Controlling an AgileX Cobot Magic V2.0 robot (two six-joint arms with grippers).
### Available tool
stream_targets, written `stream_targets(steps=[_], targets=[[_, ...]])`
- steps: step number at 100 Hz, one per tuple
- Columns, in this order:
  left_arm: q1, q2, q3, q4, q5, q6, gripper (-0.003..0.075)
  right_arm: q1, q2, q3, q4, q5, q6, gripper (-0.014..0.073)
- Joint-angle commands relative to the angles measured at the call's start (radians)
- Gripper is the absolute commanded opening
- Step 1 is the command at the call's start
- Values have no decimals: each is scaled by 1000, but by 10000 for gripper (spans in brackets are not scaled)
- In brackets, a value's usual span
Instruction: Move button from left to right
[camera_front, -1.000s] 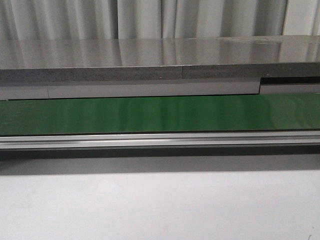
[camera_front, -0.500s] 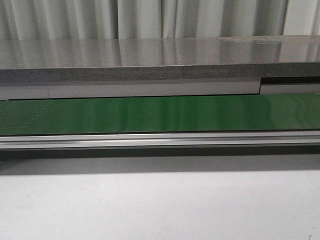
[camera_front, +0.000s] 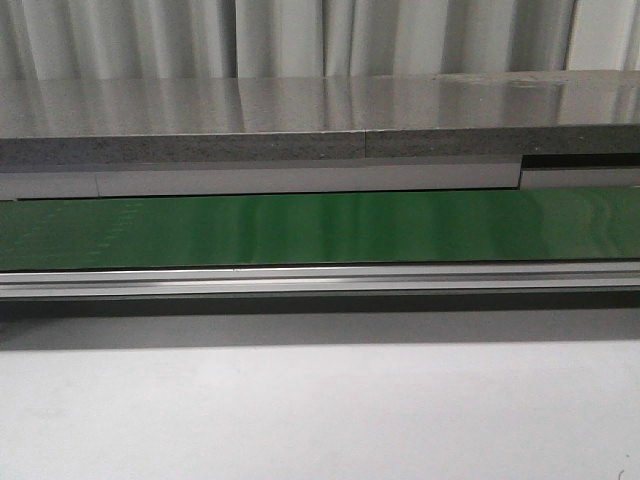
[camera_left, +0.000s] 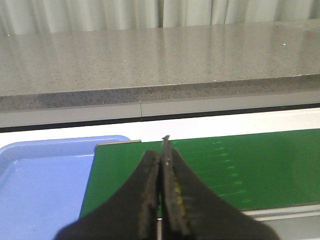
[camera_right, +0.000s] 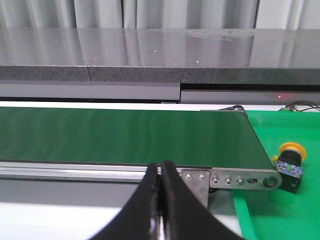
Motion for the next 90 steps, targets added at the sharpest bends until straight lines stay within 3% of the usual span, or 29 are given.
stream_targets(steps=[1, 63, 90], targets=[[-11, 5, -27, -7, -79, -1, -20, 0, -17, -15, 1, -87, -8, -67], [-11, 1, 2, -4, -100, -1, -20, 0, -17, -15, 1, -87, -8, -67], [-11, -153, 97, -4, -116, -1, -20, 0, -17, -15, 1, -87, -8, -67]])
